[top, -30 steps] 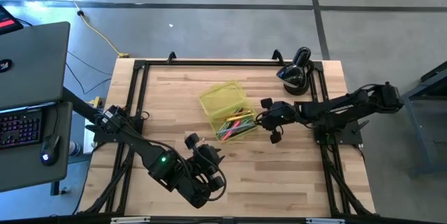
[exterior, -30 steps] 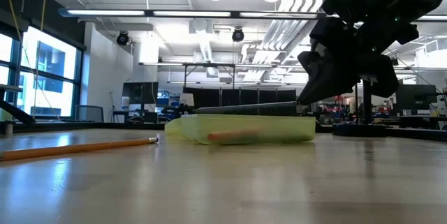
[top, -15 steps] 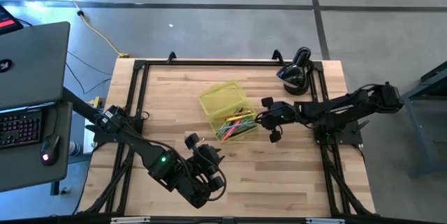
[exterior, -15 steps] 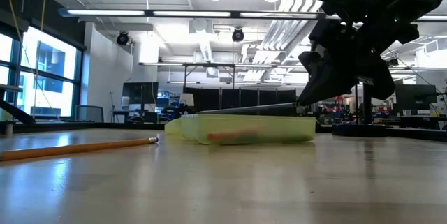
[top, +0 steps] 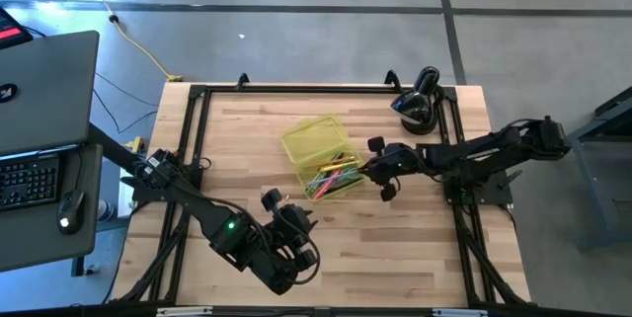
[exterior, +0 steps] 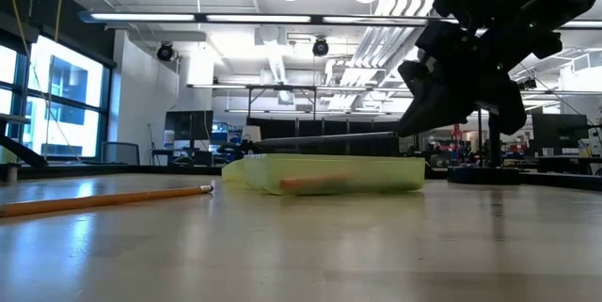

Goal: Pick & place school supplies into a supply box
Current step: Put the blue pencil into the yellow supply box, then put the orange pencil into the yellow supply box

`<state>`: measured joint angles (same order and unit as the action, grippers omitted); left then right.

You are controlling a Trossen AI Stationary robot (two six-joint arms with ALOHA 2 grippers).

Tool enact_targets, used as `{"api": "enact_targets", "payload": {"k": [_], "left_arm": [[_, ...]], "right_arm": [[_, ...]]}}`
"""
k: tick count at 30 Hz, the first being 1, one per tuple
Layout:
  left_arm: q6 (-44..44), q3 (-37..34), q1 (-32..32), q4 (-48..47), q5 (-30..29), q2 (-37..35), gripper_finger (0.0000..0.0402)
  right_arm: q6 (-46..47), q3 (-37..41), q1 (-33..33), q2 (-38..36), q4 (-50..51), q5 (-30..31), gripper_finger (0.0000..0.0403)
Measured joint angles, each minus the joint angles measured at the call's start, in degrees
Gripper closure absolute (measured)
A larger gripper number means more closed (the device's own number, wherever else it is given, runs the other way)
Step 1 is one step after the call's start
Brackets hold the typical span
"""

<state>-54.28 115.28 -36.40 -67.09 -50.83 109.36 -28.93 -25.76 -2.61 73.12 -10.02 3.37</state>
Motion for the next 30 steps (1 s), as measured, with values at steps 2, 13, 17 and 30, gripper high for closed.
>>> {"api": "enact_targets", "payload": {"k": [2, 13, 17, 30], "left_arm": [[0.0, 0.0, 0.0, 0.0, 0.0, 0.0, 0.0259], [1.6, 0.0, 0.01, 0.04, -1.39, 0.0, 0.0259], [1.55, 0.0, 0.0, 0.07, -1.18, 0.0, 0.0258], [1.52, 0.0, 0.02, 0.07, 1.75, 0.0, 0.0259]], "right_arm": [[-0.31, 0.0, 0.02, 0.0, -0.07, 0.85, 0.0402], [7.99, 0.0, -0.02, 0.0, 3.76, -0.36, 0.039], [7.94, 0.0, -0.02, 0.0, 4.75, -0.39, 0.0368], [8.06, 0.0, 0.85, 0.0, -2.24, 1.12, 0.0302]]}}
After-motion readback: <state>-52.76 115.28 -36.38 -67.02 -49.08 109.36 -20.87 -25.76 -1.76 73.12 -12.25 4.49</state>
